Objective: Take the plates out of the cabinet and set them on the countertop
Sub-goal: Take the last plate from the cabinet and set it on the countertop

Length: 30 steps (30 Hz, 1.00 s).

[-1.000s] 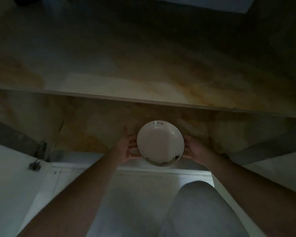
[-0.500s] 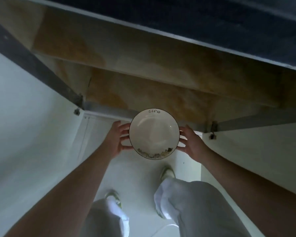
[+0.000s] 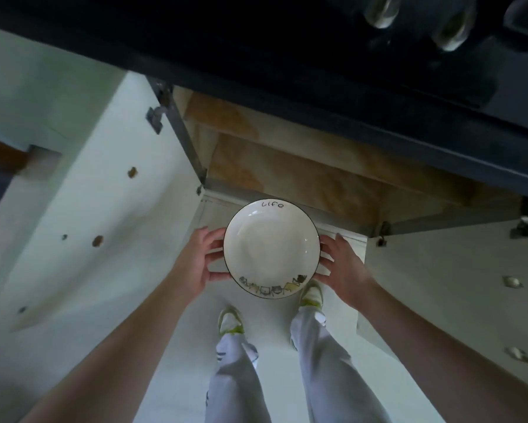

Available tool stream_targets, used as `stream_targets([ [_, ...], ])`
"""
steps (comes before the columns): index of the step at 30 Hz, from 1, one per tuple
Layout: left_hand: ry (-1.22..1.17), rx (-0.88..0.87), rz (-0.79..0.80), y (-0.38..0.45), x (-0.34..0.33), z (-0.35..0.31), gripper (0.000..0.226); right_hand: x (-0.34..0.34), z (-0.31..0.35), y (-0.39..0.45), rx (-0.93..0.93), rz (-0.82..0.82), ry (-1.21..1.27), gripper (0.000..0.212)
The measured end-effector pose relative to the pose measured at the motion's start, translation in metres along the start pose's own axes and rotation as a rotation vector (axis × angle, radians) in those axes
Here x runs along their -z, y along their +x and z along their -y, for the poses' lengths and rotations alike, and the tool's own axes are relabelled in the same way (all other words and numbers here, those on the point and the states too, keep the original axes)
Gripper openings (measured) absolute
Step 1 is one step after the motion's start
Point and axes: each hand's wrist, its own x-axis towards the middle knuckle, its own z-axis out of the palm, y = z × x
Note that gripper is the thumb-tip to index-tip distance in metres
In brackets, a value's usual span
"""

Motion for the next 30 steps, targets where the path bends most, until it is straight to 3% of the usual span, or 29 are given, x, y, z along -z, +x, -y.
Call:
stream_targets([
  [16, 0.055, -0.211, -0.047, -0.233, -0.001, -0.072, 0.052, -0.053, 0.058, -0.228, 0.180, 0.049, -0.016, 0.051],
  [24, 0.095, -0.355, -0.055, -0.342, -0.036, -0.046, 0.047, -0.010, 0.053, -0.334, 0.317, 0.068, -0.132, 0.046],
  [30, 0.109, -0.471, 0.013, -0.423, -0.078, -0.015, 0.048, 0.040, 0.048, -0.421, 0.374, 0.072, -0.077, 0.045],
])
